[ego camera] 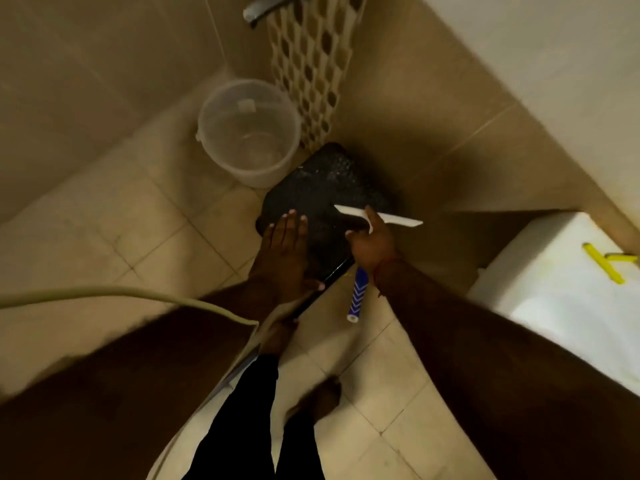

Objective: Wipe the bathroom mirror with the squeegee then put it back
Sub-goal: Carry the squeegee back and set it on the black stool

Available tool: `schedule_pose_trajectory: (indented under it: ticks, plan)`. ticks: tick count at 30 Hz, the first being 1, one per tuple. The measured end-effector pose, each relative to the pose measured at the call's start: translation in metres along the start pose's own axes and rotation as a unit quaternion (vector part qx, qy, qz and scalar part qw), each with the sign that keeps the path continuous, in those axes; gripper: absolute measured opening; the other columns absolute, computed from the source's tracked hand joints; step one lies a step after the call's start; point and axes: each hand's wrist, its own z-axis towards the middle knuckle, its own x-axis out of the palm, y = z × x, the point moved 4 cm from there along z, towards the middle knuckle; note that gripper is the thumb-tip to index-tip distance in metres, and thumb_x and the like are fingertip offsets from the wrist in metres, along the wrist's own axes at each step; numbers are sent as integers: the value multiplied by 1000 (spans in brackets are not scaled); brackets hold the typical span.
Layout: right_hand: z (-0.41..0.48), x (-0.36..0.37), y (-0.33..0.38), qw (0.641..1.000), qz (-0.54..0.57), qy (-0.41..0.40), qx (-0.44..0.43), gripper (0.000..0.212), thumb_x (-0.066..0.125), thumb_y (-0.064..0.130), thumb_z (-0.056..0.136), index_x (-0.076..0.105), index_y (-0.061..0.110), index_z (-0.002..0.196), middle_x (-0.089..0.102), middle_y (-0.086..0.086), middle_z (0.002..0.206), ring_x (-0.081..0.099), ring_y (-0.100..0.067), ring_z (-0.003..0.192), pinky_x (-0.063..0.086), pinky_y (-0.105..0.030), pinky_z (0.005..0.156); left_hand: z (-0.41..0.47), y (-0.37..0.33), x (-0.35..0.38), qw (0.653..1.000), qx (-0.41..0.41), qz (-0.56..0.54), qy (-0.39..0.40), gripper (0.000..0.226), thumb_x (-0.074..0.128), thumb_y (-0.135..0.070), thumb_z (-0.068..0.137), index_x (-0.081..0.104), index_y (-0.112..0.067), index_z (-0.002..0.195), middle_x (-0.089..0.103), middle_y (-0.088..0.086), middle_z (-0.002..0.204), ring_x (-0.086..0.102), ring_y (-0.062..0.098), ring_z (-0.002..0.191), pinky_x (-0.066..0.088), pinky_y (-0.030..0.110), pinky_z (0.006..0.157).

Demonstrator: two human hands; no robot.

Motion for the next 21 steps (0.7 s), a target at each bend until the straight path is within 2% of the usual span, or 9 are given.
schedule_pose_trajectory:
  ticks: [2,3,5,8,10,13,15,17,21]
  plan:
    - [25,13,-3,1000,-8,9,-4,70,62,-2,105,33,13,167,55,-24,152,58,-32,131,45,-12,89,18,7,7,1000,10,10,2,154,78,-82,81,-17,-6,175,-19,21,184,-14,38,172,-2,56,140]
    - [37,19,-4,1000,-22,3,-5,69,61,-9,103,36,8,166,60,-28,136,59,-30,117,48,-8,81,25,11,13,1000,12,11,3,155,80,-82,80,-16,-6,175,-18,22,184,-14,38,172,-3,56,140]
    - [61,30,-4,999,-44,2,-18,68,67,-12,98,45,5,160,61,-17,109,58,-22,102,49,-8,80,39,18,21,1000,11,15,4,157,83,-81,78,-14,-6,176,-16,22,184,-13,39,172,-3,56,140]
    - [94,47,-1,999,-39,21,-22,66,74,-8,93,55,11,154,61,-12,110,59,-20,105,49,-25,98,57,28,34,1000,6,22,4,157,84,-80,77,-12,-6,176,-15,23,184,-11,40,173,-2,56,140]
    - [113,55,5,998,-37,21,-42,66,74,-10,92,58,12,151,62,-12,109,61,-21,102,55,-31,96,67,33,41,1000,5,22,-2,158,85,-80,76,-13,-5,175,-15,24,184,-11,40,173,-3,56,140]
    - [138,64,10,997,-46,28,-58,64,73,-11,92,60,14,150,58,-3,96,59,-18,92,56,-25,80,83,41,52,1000,2,14,-1,160,86,-80,74,-14,-5,175,-16,24,184,-12,40,172,-6,54,139]
    - [151,69,14,995,-59,30,-74,62,74,-9,93,61,14,149,57,-2,96,57,-16,90,56,-30,88,91,44,56,1000,-3,9,0,162,87,-80,73,-14,-6,175,-17,24,184,-12,40,172,-7,54,139]
    - [162,72,17,994,-67,33,-85,61,75,-8,93,62,13,148,58,-4,102,57,-12,88,53,-24,95,98,45,59,1000,-6,4,-2,162,88,-79,72,-15,-7,175,-17,24,184,-13,40,172,-6,55,139]
    - [181,73,14,994,-57,17,-95,57,75,-9,91,66,12,144,56,7,94,56,-4,80,52,-12,86,106,46,62,1000,-7,4,-13,164,90,-77,72,-16,-7,175,-21,23,183,-15,40,172,-6,56,140]
